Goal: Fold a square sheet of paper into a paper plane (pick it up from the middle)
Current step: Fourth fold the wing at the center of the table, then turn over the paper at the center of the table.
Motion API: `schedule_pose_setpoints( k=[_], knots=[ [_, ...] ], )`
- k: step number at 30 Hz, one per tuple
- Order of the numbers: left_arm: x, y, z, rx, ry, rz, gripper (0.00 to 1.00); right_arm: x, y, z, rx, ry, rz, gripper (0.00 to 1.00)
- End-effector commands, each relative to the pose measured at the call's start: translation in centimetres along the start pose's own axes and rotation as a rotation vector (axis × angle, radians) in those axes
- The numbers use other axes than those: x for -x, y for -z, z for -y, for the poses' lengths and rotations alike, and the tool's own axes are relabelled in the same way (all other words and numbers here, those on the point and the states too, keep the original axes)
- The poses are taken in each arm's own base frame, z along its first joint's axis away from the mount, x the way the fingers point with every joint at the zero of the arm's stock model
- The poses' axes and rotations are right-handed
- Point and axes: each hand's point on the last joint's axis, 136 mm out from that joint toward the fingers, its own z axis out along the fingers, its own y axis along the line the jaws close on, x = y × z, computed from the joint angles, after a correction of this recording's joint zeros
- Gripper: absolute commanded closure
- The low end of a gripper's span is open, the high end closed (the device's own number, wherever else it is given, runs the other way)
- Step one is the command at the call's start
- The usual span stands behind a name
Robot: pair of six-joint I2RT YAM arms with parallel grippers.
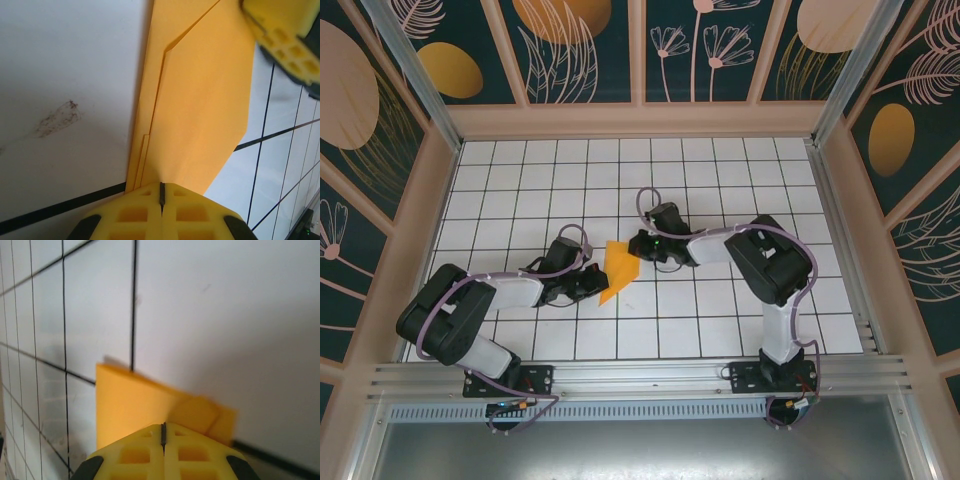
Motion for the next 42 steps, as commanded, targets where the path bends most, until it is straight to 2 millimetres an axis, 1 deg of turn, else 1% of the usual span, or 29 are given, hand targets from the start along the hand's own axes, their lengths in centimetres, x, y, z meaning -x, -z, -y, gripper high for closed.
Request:
schedule_pose_setpoints(
  k=[1,3,5,7,10,11,13,16,19,22,23,24,27,29,31,33,35,39,41,42],
  knots=[
    [-4.5,0.3,-7.3,0.261,0.089,-0.121,1.00,2.0,-0.1,5.4,-0.199,-0.039,0.035,1.00],
    [-4.4,0.3,-7.2,0.258,0.086,-0.119,1.00,2.8,0.2,5.8,-0.233,-0.040,0.044,0.99],
    [-4.4,0.3,-7.1,0.254,0.083,-0.118,1.00,3.5,0.5,5.3,-0.218,-0.029,0.056,0.99],
    [-4.4,0.3,-7.0,0.249,0.080,-0.116,1.00,4.3,1.2,4.0,-0.192,-0.011,0.076,0.99],
    [-4.3,0.4,-6.9,0.244,0.077,-0.113,1.00,5.1,2.3,3.1,-0.194,0.002,0.102,0.97],
    [-4.2,0.3,-6.8,0.241,0.072,-0.113,1.00,5.1,2.6,2.7,-0.189,0.009,0.103,0.97],
    [-4.0,0.3,-6.3,0.222,0.061,-0.109,1.00,4.8,3.3,1.1,-0.144,0.032,0.101,0.94],
    [-3.5,0.7,-5.1,0.183,0.036,-0.089,1.00,3.3,4.3,-0.7,-0.121,0.039,0.099,0.88],
    [-2.6,1.4,-3.3,0.124,0.009,-0.051,1.00,0.8,5.2,-1.7,-0.105,-0.003,0.098,0.76],
    [-1.7,1.9,-2.0,0.093,-0.014,-0.021,1.00,-2.1,5.6,-1.4,-0.088,-0.112,0.084,0.68],
    [-1.6,1.9,-1.6,0.082,-0.021,-0.018,0.99,-3.1,5.6,-1.6,-0.068,-0.147,0.076,0.65],
    [-1.5,1.9,-1.2,0.067,-0.024,-0.022,0.98,-4.2,5.6,-2.1,-0.035,-0.163,0.067,0.61],
    [-1.1,2.1,0.2,0.021,-0.041,-0.015,0.95,-5.9,5.6,-2.2,-0.039,-0.211,0.068,0.54],
    [-0.3,2.5,1.0,0.009,-0.058,0.014,0.93,-6.7,5.4,-2.7,-0.006,-0.230,0.053,0.54],
    [0.7,3.0,1.3,0.028,-0.073,0.056,0.90,-7.4,5.0,-3.1,0.019,-0.252,0.035,0.54],
    [1.7,3.3,1.0,0.069,-0.082,0.098,0.88,-7.9,4.5,-3.3,0.027,-0.262,0.023,0.54],
    [2.1,3.1,0.9,0.093,-0.089,0.106,0.87,-8.0,4.2,-3.1,0.018,-0.277,0.023,0.54],
    [2.3,2.1,-0.4,0.155,-0.079,0.085,0.87,-8.5,3.4,-2.3,-0.012,-0.315,0.009,0.54],
    [2.3,1.7,-1.0,0.186,-0.086,0.074,0.86,-8.8,3.1,-2.5,-0.005,-0.318,-0.003,0.54],
    [2.5,1.6,-1.3,0.202,-0.087,0.075,0.86,-8.9,3.1,-2.2,-0.021,-0.326,0.000,0.55]
  ],
)
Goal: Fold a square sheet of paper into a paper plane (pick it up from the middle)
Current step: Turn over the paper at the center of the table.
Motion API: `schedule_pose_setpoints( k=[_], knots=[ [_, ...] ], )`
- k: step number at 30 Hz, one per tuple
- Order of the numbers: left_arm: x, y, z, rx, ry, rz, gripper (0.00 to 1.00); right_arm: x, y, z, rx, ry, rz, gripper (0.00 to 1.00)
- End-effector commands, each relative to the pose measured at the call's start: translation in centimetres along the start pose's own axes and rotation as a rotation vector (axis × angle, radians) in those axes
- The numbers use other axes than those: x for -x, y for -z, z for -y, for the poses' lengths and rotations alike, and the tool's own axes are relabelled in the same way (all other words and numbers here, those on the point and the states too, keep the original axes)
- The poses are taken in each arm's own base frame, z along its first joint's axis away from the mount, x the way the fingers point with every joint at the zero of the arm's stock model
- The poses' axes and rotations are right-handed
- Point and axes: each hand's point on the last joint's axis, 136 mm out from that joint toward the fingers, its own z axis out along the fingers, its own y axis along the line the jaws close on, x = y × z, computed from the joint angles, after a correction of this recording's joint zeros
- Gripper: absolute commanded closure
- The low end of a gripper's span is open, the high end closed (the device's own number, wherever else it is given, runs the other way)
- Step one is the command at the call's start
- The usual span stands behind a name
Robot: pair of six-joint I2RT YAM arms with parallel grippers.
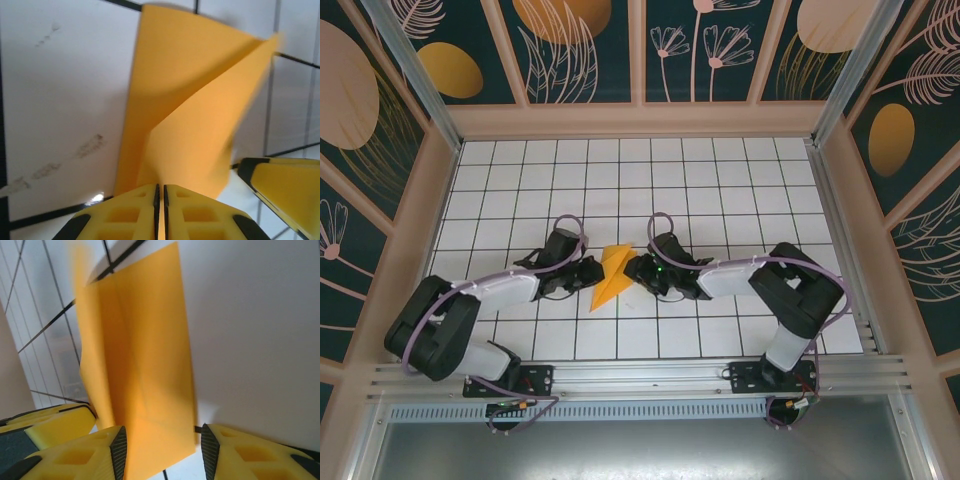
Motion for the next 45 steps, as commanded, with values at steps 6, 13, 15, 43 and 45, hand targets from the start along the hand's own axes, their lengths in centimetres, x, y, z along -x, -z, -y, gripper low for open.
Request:
schedule_pose_setpoints(
  k=[6,13,15,43,45],
  knots=[
    [-0.4,-0.9,-1.9,0.089,-0.017,-0.028,0.86,-0.6,-1.3,-0.2,0.003,-0.049,-0.013,0.55],
    [-1.1,-1.3,-2.5,0.102,0.000,-0.055,0.86,-0.5,-1.8,-1.9,0.060,-0.038,-0.015,0.57],
    [-1.2,-1.3,-2.5,0.097,0.005,-0.057,0.86,-0.3,-1.8,-2.0,0.064,-0.040,-0.007,0.57],
    [-1.1,-0.4,-1.5,0.038,0.043,-0.030,0.87,1.4,-4.7,-4.9,0.230,0.043,0.018,0.76],
    [-1.1,-0.2,-1.3,0.031,0.042,-0.025,0.87,1.6,-4.9,-5.0,0.227,0.057,0.017,0.80]
  ],
)
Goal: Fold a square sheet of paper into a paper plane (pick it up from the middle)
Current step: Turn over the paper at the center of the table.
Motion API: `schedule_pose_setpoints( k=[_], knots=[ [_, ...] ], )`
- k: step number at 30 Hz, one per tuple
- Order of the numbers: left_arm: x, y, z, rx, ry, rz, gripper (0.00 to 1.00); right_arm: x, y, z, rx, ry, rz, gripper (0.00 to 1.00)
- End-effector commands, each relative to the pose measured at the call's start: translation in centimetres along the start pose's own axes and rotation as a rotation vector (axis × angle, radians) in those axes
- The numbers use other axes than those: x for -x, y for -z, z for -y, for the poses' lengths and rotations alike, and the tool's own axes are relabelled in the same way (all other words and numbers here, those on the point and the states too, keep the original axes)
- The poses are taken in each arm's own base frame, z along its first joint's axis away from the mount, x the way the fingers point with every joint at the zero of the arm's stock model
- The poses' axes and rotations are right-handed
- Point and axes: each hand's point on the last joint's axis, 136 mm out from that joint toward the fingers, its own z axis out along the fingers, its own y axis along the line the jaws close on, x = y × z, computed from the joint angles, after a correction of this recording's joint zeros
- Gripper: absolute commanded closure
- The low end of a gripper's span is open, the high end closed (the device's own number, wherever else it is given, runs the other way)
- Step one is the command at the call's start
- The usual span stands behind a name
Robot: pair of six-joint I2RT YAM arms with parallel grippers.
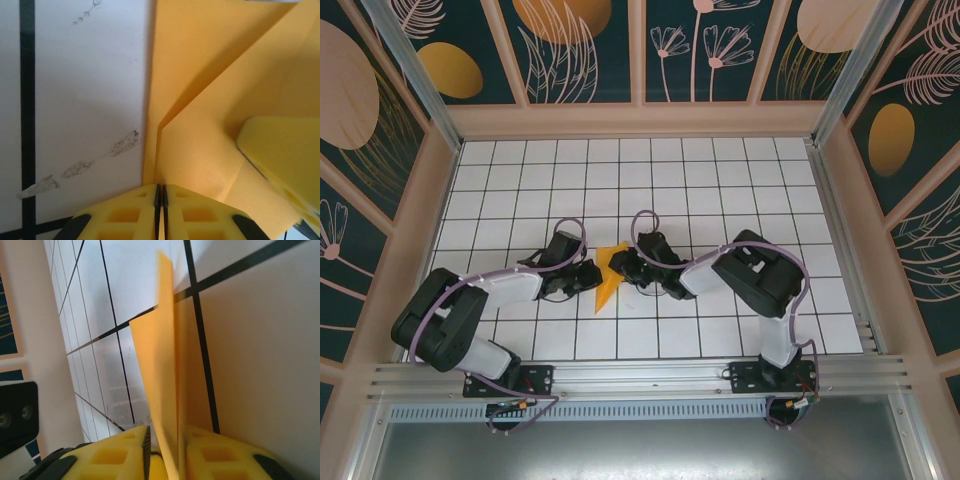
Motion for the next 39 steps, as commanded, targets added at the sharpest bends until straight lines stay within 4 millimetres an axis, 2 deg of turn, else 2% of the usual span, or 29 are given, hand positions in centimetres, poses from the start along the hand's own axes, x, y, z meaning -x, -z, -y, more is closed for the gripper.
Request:
schedule_pose_setpoints(
  k=[1,3,5,9,12,15,18,21,24,29,33,36,39],
  knots=[
    [-0.4,0.5,0.1,-0.017,0.011,-0.004,0.86,0.6,-0.6,-0.8,0.010,0.051,-0.002,0.86],
    [-0.3,0.9,0.3,-0.025,0.011,0.013,0.86,0.8,-0.5,-0.8,-0.010,0.072,0.000,0.92],
    [0.1,1.6,0.7,-0.039,0.009,0.039,0.84,1.2,-0.1,-1.6,-0.008,0.113,0.001,0.99],
    [1.3,3.7,1.5,-0.065,0.010,0.134,0.78,2.6,2.0,-2.5,-0.110,0.231,0.036,0.99],
    [2.6,6.0,1.2,-0.036,0.014,0.246,0.73,5.3,5.8,-1.1,-0.410,0.382,0.133,0.99],
    [3.6,7.9,0.6,-0.006,0.033,0.345,0.71,8.7,11.0,0.3,-0.796,0.552,0.236,0.99],
    [4.4,9.4,-1.1,0.071,0.079,0.430,0.70,10.6,15.5,1.4,-1.136,0.687,0.288,0.99],
    [4.9,10.6,-2.5,0.140,0.116,0.495,0.70,11.0,17.2,2.3,-1.345,0.751,0.288,0.98],
    [5.2,11.8,-3.3,0.175,0.143,0.548,0.68,10.4,16.5,2.9,-1.438,0.802,0.255,0.98],
    [5.4,13.4,-4.2,0.203,0.173,0.616,0.65,8.2,11.9,4.0,-1.470,0.874,0.153,0.97],
    [5.4,13.9,-4.3,0.188,0.179,0.638,0.63,6.2,8.1,3.9,-1.428,0.905,0.091,0.93],
    [5.3,13.8,-4.3,0.187,0.177,0.633,0.62,5.3,6.1,3.0,-1.370,0.891,0.076,0.83],
    [5.3,13.5,-4.2,0.186,0.173,0.621,0.62,4.1,4.2,2.0,-1.243,0.848,0.035,0.59]
  ],
)
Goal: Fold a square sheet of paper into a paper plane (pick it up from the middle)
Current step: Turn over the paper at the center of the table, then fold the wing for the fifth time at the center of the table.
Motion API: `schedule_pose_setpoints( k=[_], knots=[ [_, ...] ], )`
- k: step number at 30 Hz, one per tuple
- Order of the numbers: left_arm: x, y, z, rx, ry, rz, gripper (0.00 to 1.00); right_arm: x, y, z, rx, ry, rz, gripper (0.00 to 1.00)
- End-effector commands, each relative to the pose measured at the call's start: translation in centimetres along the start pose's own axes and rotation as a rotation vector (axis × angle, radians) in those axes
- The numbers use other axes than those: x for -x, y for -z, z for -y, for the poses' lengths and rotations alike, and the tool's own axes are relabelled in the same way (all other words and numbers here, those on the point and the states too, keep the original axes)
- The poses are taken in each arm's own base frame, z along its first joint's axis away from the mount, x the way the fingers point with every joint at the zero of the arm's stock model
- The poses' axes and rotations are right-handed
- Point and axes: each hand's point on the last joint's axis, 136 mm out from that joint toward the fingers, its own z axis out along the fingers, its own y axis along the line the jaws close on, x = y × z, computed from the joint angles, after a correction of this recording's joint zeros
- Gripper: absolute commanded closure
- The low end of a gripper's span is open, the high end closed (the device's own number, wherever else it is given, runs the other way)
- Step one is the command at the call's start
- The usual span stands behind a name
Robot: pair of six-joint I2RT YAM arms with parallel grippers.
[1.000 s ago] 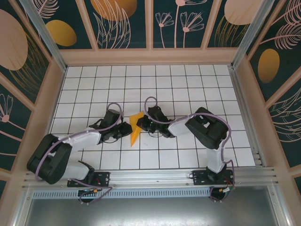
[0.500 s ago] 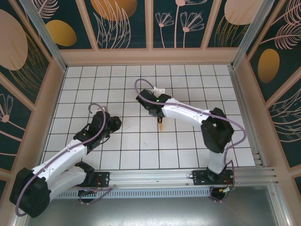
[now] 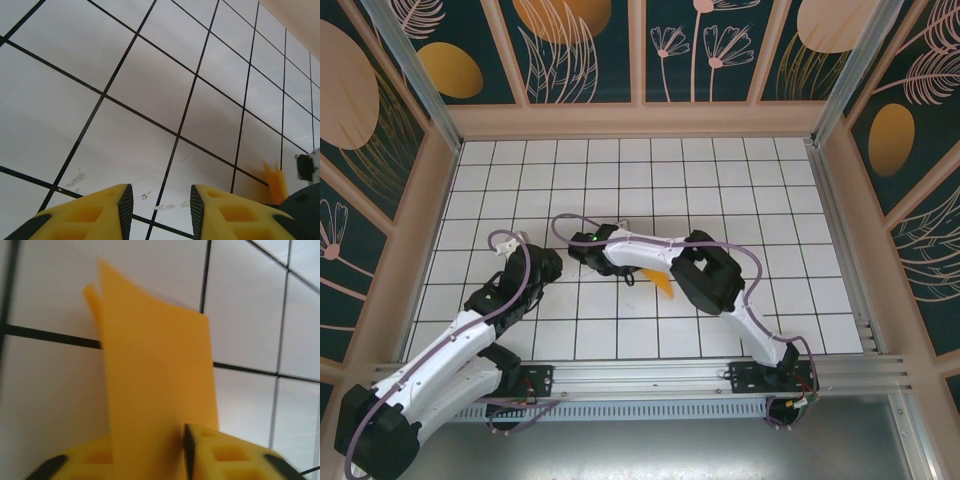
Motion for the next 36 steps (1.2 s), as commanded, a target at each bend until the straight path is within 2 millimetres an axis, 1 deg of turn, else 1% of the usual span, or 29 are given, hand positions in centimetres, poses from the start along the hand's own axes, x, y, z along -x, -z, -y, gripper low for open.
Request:
schedule_pose_setpoints(
  k=[1,2,3,5,6,7,8,9,10,11,13,14,15,16,17,19,20,21,22,23,24,25,26,27,29,33,36],
  knots=[
    [-0.4,-0.3,-0.9,0.037,0.000,-0.005,0.62,0.8,1.8,-1.8,0.149,-0.033,-0.022,0.52],
    [-0.4,-0.3,-0.8,0.033,-0.003,-0.008,0.62,1.1,2.5,-2.5,0.218,-0.044,-0.019,0.47],
    [-0.5,-0.4,-0.7,0.031,-0.008,-0.012,0.62,1.4,3.2,-2.8,0.268,-0.063,-0.008,0.41],
    [-0.6,-0.5,-0.4,0.019,-0.017,-0.022,0.62,2.8,6.0,-2.9,0.403,-0.113,0.053,0.34],
    [-0.7,-0.5,-0.2,0.007,-0.022,-0.027,0.62,3.4,7.4,-2.7,0.468,-0.141,0.086,0.27],
    [-0.8,-0.6,0.1,-0.005,-0.025,-0.034,0.62,3.8,8.7,-2.3,0.548,-0.174,0.117,0.16],
    [-1.0,-0.7,0.3,-0.019,-0.027,-0.046,0.61,4.0,9.9,-1.6,0.628,-0.205,0.141,0.11],
    [-1.2,-0.8,0.6,-0.031,-0.029,-0.054,0.61,4.3,10.8,-0.9,0.696,-0.234,0.167,0.10],
    [-1.4,-0.9,0.9,-0.046,-0.035,-0.066,0.61,4.0,11.2,0.2,0.748,-0.265,0.188,0.10],
    [-1.6,-1.0,1.1,-0.055,-0.040,-0.078,0.61,3.8,11.4,1.3,0.793,-0.309,0.207,0.12],
    [-2.1,-1.3,2.0,-0.095,-0.052,-0.106,0.61,2.4,11.3,3.0,0.924,-0.366,0.219,0.22],
    [-2.4,-1.4,2.6,-0.123,-0.059,-0.125,0.60,1.6,10.9,3.7,0.988,-0.398,0.212,0.28],
    [-3.0,-1.6,3.4,-0.162,-0.067,-0.154,0.60,0.6,10.5,4.4,1.073,-0.429,0.202,0.42],
    [-3.6,-1.9,4.0,-0.192,-0.075,-0.189,0.60,-0.4,10.1,5.0,1.143,-0.457,0.188,0.52],
    [-4.2,-2.1,4.5,-0.216,-0.076,-0.220,0.59,-1.2,9.3,5.7,1.165,-0.488,0.174,0.53],
    [-5.7,-2.6,5.4,-0.260,-0.075,-0.293,0.60,-2.5,8.2,6.5,1.191,-0.516,0.152,0.52],
    [-6.2,-2.8,5.8,-0.280,-0.076,-0.320,0.59,-2.9,7.5,6.8,1.165,-0.520,0.144,0.53],
    [-6.7,-3.1,6.2,-0.294,-0.074,-0.349,0.59,-3.2,6.8,6.9,1.134,-0.522,0.131,0.61],
    [-7.2,-3.3,6.4,-0.304,-0.070,-0.378,0.59,-3.3,6.4,7.0,1.136,-0.520,0.125,0.65],
    [-7.5,-3.5,6.8,-0.315,-0.065,-0.396,0.59,-3.2,6.4,6.8,1.159,-0.521,0.122,0.67],
    [-7.9,-3.7,7.0,-0.324,-0.060,-0.416,0.59,-3.0,6.8,6.3,1.207,-0.511,0.118,0.77],
    [-8.1,-3.9,7.1,-0.322,-0.058,-0.430,0.59,-2.9,7.8,5.5,1.280,-0.486,0.121,0.86],
    [-8.3,-4.1,7.1,-0.316,-0.058,-0.437,0.59,-2.8,8.2,5.0,1.317,-0.476,0.120,0.90],
    [-8.4,-4.3,7.1,-0.310,-0.060,-0.443,0.59,-2.9,8.0,4.6,1.323,-0.478,0.109,0.90],
    [-8.6,-4.6,7.1,-0.304,-0.063,-0.459,0.59,-2.8,7.4,4.1,1.312,-0.473,0.089,0.94],
    [-9.6,-5.0,8.1,-0.348,-0.045,-0.521,0.59,-2.6,6.7,2.7,1.333,-0.454,0.057,0.99],
    [-10.1,-5.2,8.6,-0.361,-0.042,-0.549,0.59,-3.2,5.0,2.1,1.305,-0.461,0.018,0.99]
  ],
)
